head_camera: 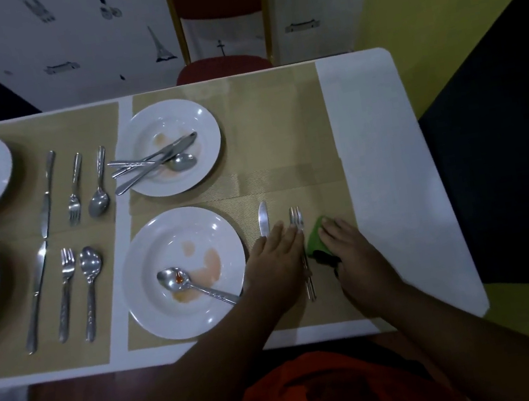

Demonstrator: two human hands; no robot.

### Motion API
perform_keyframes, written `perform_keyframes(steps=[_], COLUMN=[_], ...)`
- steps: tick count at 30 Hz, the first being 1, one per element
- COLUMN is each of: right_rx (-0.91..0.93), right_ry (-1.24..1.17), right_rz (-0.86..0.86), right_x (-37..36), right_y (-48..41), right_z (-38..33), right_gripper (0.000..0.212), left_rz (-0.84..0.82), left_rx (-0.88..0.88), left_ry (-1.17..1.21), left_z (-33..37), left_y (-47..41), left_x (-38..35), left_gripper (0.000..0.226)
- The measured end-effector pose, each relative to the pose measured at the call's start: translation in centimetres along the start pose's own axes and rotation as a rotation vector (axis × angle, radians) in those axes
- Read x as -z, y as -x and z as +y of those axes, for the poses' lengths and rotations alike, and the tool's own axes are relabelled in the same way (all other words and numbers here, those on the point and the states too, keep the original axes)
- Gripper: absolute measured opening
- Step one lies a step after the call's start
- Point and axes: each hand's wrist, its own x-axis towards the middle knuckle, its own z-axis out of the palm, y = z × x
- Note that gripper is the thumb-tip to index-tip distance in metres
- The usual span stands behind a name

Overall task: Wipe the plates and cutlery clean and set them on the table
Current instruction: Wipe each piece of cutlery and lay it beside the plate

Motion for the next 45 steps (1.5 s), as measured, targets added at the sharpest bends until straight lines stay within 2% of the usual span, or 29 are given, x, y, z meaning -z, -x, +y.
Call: perform_keyframes(steps=[5, 8, 10, 13, 15, 17, 21, 24, 29, 31, 33, 34, 37, 40, 43, 45], right_rx=[0.019, -0.039, -0.079, 0.008, 0.078, 0.151, 0.323, 0.351, 0.37, 0.343, 0.294, 0.27, 0.265, 0.342, 0.456, 0.448], right_ry=[0.016, -0.06, -0.108, -0.115, -0.134, -0.146, -0.11, -0.124, -0.125, -0.15, -0.185, -0.199, -0.2, -0.179, -0.091, -0.034], right_rz=[-0.005, 0.019, 0.083, 0.135, 0.127, 0.103, 0.023, -0.041, -0.098, -0.097, -0.074, -0.062, -0.066, -0.131, -0.2, -0.203], right_x=[-0.4, 0.0, 0.5, 0.6, 0.5, 0.1, -1.3, -2.5, -4.0, -4.3, -4.3, -4.3, -4.4, -4.8, -5.4, -5.4], right_y=[0.1, -0.3, -0.5, -0.9, -1.4, -2.1, -3.3, -3.7, -3.8, -3.9, -4.1, -4.3, -4.7, -4.9, -5.3, -6.2], right_z=[0.4, 0.1, -0.5, -2.2, -3.7, -5.4, -8.9, -11.3, -13.2, -14.1, -15.1, -15.5, -16.9, -18.3, -19.0, -18.8], right_gripper=[0.07, 0.068, 0.068, 0.068, 0.064, 0.065, 0.065, 0.067, 0.067, 0.066, 0.066, 0.066, 0.065, 0.066, 0.065, 0.065], left_rz=[-0.121, -0.142, -0.088, 0.062, 0.178, 0.2, 0.059, -0.012, 0.016, 0.068, 0.058, 0.04, -0.001, -0.023, -0.033, -0.056], left_rx=[0.014, 0.017, 0.031, 0.088, 0.179, 0.344, 0.713, 0.856, 1.027, 1.096, 1.119, 1.134, 1.194, 1.148, 1.048, 1.019], left_ry=[0.038, 0.053, 0.114, 0.208, 0.249, 0.263, 0.352, 0.423, 0.748, 0.924, 1.071, 1.164, 1.571, 1.783, 1.845, 1.86], left_z=[0.1, 0.1, -0.1, -0.7, -1.4, -2.4, -4.7, -6.0, -7.3, -8.3, -9.5, -10.0, -10.9, -11.4, -12.3, -13.0], left_y=[-0.4, -0.1, 0.3, 2.0, 4.0, 6.2, 9.2, 9.7, 11.0, 12.0, 12.7, 12.9, 13.4, 13.9, 14.7, 15.4], left_x=[-0.1, 0.3, 1.1, 2.6, 3.2, 3.4, 3.3, 3.2, 3.5, 3.8, 4.1, 4.2, 5.0, 6.1, 7.1, 7.5], left_gripper=[0.072, 0.074, 0.069, 0.053, 0.03, 0.017, 0.024, 0.026, 0.017, 0.021, 0.036, 0.042, 0.037, 0.031, 0.026, 0.024])
